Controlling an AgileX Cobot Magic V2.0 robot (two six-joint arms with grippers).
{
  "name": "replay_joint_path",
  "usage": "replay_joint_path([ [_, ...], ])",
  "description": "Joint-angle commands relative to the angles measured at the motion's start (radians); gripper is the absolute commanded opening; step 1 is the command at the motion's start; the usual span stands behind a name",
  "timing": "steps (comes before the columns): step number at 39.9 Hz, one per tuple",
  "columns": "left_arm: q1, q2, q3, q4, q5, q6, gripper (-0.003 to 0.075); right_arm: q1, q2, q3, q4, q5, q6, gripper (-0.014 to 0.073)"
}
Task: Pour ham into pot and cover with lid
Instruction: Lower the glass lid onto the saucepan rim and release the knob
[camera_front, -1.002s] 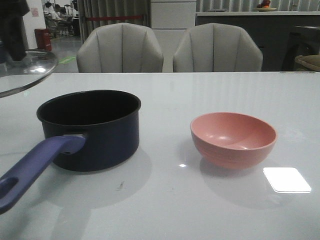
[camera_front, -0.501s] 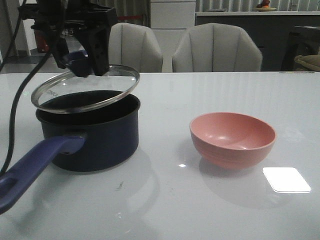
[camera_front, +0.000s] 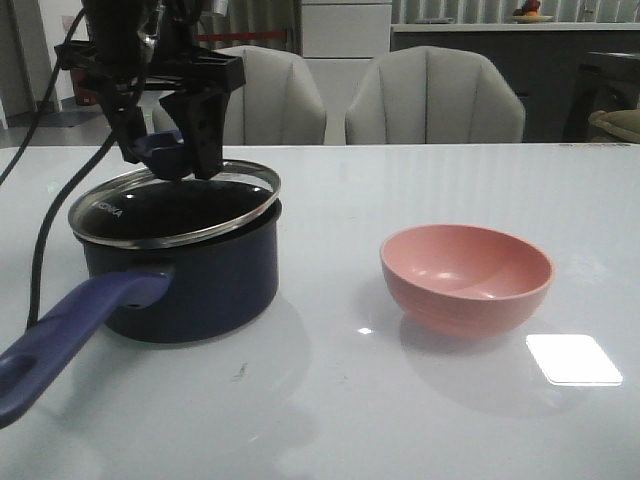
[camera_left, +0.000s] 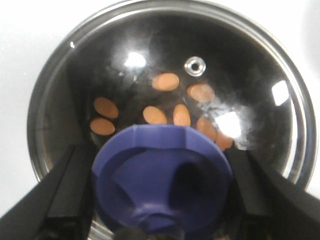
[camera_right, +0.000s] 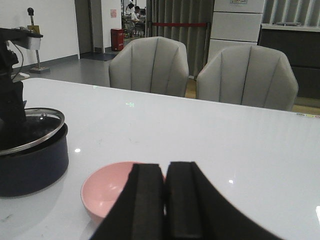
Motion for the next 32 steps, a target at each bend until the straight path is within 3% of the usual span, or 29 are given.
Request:
replay_joint_path([
  [1, -0.005, -0.059, -0.035, -0.004, -0.046, 0.000, 0.0206, 0.001, 0.010, -0.026, 0.012, -0.084, -0.008, 0.0149],
  [32, -0.005, 0.009, -0.035, 0.022, -0.020, 0.000, 0.0208, 0.001, 0.010, -0.026, 0.012, -0.084, -0.008, 0.0149],
])
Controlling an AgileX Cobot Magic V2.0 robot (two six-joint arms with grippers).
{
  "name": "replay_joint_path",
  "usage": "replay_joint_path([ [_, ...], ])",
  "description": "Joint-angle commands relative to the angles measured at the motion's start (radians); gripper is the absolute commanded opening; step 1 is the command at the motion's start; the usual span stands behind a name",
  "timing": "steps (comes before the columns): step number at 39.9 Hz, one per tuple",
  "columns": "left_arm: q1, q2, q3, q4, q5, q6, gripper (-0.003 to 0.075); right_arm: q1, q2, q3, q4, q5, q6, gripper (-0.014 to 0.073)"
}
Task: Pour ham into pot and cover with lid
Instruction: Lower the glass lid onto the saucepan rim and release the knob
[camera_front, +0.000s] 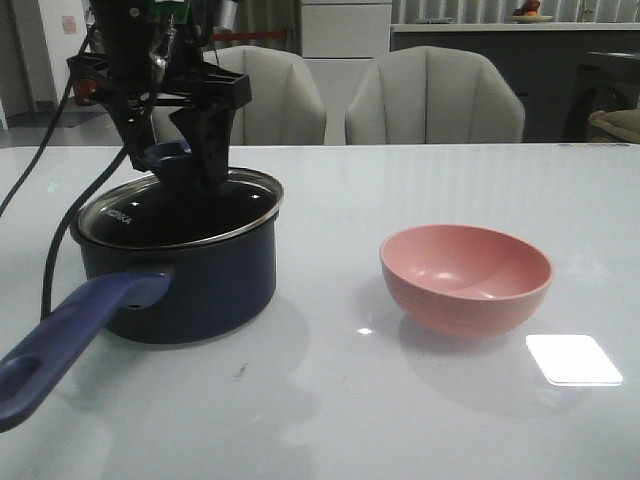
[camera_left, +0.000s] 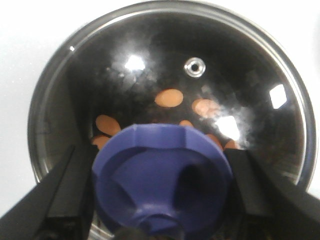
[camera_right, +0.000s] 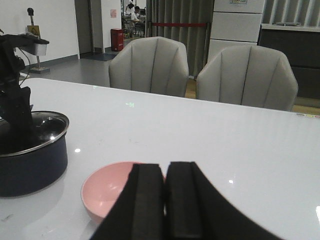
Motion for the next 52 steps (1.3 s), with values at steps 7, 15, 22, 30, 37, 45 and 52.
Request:
replay_joint_path([
  [7, -0.005, -0.026, -0.026, 0.007, 0.022, 0.000, 0.0208, 0.001, 0.010, -0.026, 0.012, -0.084, -0.008, 0.0149],
  [15, -0.005, -0.026, -0.029, 0.068, 0.085, 0.000, 0.0208, 0.001, 0.010, -0.026, 0.012, -0.084, -0.008, 0.0149],
  [22, -0.005, -0.026, -0.029, 0.068, 0.100, 0.000, 0.0210, 0.001, 0.010, -0.026, 0.012, -0.084, -0.008, 0.0149],
  [30, -0.005, -0.026, -0.029, 0.068, 0.100, 0.000, 0.0298, 0.001, 0.010, -0.026, 0.012, -0.084, -0.008, 0.0149],
  [37, -0.005, -0.026, -0.029, 0.063, 0.100, 0.000, 0.0414, 0.001, 0.010, -0.026, 0.012, -0.084, -0.008, 0.0149],
  [45, -0.005, -0.030, -0.029, 0.063, 0.100, 0.000, 0.0468, 0.001, 0.010, -0.026, 0.012, -0.084, -0.008, 0.0149],
  [52, -0.005, -0.033, -0.029, 0.044, 0.100, 0.000, 0.0475, 0.001, 0.010, -0.026, 0.012, -0.084, -0.008, 0.0149],
])
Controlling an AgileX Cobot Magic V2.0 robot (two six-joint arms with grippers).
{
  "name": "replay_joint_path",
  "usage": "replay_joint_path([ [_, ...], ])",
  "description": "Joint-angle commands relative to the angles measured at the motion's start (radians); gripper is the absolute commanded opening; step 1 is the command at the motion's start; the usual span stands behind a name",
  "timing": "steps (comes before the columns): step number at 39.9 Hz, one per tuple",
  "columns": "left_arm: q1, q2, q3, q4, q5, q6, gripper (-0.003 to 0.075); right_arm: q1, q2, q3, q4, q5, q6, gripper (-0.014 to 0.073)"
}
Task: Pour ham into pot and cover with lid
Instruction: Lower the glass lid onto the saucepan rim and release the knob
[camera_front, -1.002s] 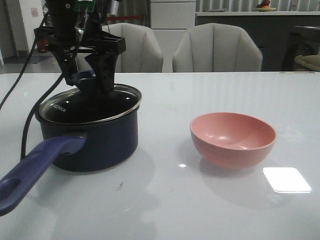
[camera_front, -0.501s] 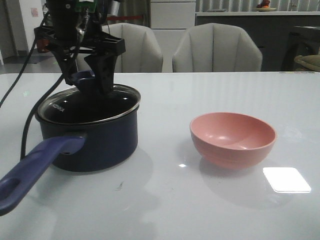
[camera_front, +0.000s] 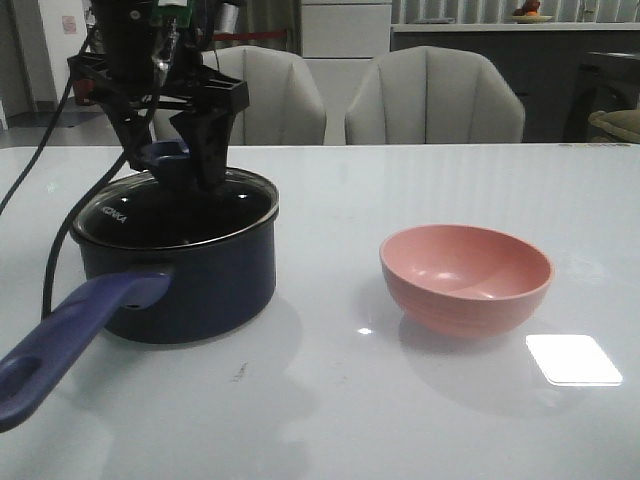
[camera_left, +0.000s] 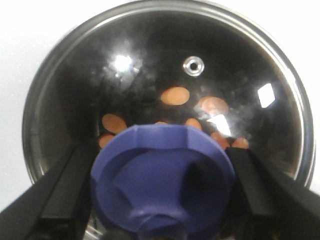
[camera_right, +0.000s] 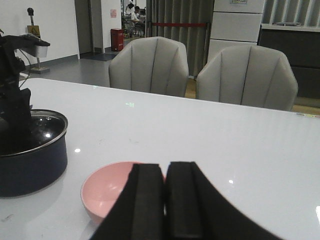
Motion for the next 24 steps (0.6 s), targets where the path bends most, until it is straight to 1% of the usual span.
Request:
replay_joint_path([
  [1, 0.000, -0.043, -0.016, 0.009, 0.071, 0.000, 0.0482, 0.001, 0.010, -0.026, 0.012, -0.084, -0.008, 0.0149],
  [10, 0.000, -0.043, -0.016, -0.036, 0.071, 0.000, 0.0590, 0.001, 0.010, -0.026, 0.012, -0.084, -0.008, 0.0149],
  [24, 0.000, -0.062, -0.016, -0.054, 0.073, 0.000, 0.0594, 0.001, 0.010, -0.026, 0.012, -0.084, -0.008, 0.0149],
])
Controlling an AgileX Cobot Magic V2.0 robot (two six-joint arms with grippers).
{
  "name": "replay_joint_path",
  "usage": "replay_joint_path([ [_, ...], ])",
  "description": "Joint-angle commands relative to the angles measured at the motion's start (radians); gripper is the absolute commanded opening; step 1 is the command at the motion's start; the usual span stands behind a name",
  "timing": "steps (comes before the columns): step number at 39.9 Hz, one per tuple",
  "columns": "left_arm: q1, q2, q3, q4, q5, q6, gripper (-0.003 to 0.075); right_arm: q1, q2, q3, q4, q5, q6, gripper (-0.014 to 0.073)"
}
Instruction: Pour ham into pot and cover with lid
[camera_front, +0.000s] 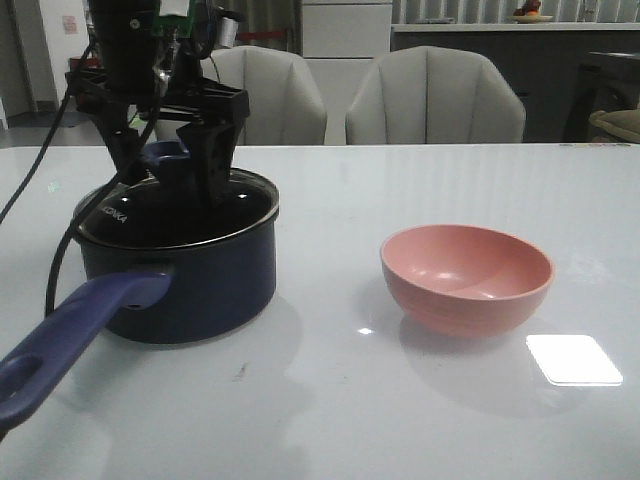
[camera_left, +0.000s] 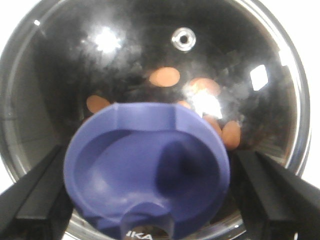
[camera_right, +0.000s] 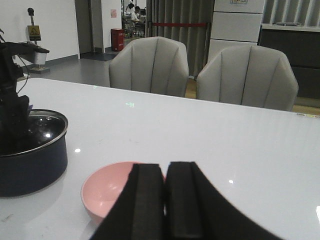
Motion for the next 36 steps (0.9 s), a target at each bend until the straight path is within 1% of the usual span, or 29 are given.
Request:
replay_joint_path([
  [1, 0.000, -0.072, -0.022, -0.011, 0.042, 0.000, 0.0594, 0.001, 0.010, -0.026, 0.012, -0.084, -0.008, 0.0149],
  [13, 0.000, -0.173, -0.022, 0.017, 0.042, 0.000, 0.0585, 0.001, 0.010, -0.026, 0.012, -0.084, -0.008, 0.0149],
  [23, 0.000, -0.381, 0.013, -0.015, 0.029, 0.000, 0.0583, 0.001, 0.010, -0.026, 0.012, -0.084, -0.008, 0.0149],
  [30, 0.000, -0.596, 0.137, -0.022, -0.069, 0.000, 0.0583, 0.001, 0.010, -0.026, 0.012, -0.084, -0.008, 0.0149],
  [36, 0.000, -0.803, 0.308, -0.016, -0.204, 0.000, 0.0583, 0.001, 0.010, -0.026, 0.012, -0.084, -0.008, 0.0149],
])
